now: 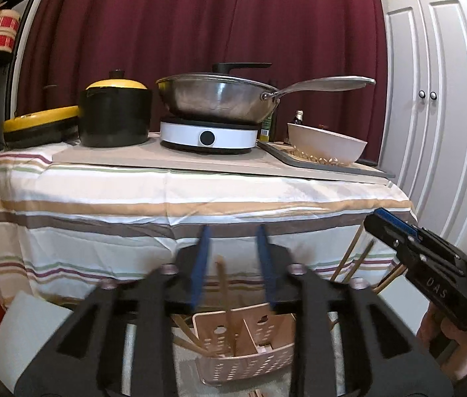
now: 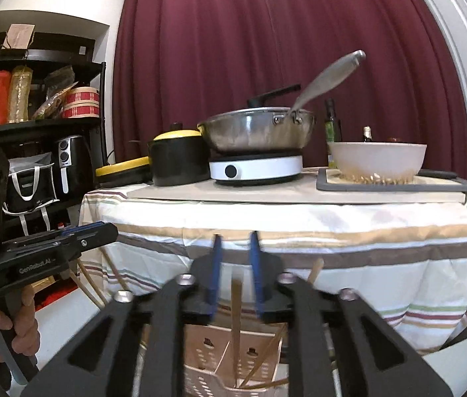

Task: Organize utensils
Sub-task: 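Open the right tool to release the chopstick into the caddy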

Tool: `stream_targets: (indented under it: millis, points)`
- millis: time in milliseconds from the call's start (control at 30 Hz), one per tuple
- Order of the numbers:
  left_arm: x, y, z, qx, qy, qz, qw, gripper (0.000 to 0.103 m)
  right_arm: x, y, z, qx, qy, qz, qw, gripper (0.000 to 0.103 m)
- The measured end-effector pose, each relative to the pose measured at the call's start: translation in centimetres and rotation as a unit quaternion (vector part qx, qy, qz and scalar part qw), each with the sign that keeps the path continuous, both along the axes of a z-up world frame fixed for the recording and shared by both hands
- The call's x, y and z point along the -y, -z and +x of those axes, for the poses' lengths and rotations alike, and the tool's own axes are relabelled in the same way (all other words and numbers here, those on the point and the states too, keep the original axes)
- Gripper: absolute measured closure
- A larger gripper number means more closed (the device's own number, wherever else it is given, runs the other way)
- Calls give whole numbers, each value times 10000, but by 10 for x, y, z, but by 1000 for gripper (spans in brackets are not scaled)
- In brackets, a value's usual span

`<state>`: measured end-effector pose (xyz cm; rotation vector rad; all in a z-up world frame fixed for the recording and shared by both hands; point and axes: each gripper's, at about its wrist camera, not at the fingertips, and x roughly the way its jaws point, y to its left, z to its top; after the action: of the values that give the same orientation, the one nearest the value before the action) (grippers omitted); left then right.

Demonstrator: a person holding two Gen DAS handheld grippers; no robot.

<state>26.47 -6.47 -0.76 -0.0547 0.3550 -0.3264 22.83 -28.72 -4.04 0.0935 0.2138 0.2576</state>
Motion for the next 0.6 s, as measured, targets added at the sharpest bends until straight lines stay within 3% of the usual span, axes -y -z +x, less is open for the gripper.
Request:
stream_targets:
  millis: [100, 133, 233, 600]
  points:
    - [-1, -3, -7, 60, 0, -21, 10000, 58, -3, -1, -8, 16, 30, -81, 10000, 73]
    - [-1, -5, -12, 110, -15, -27, 9999, 49, -4, -2, -11, 21, 34, -112, 9999, 70]
    - [-1, -10, -26, 221, 22, -13, 9998, 47, -9, -5, -28, 103, 88, -249, 9996, 64]
    - [-10, 3, -98, 338, -193, 210, 9990, 43, -10, 8, -87, -58, 291, -271, 9992, 60]
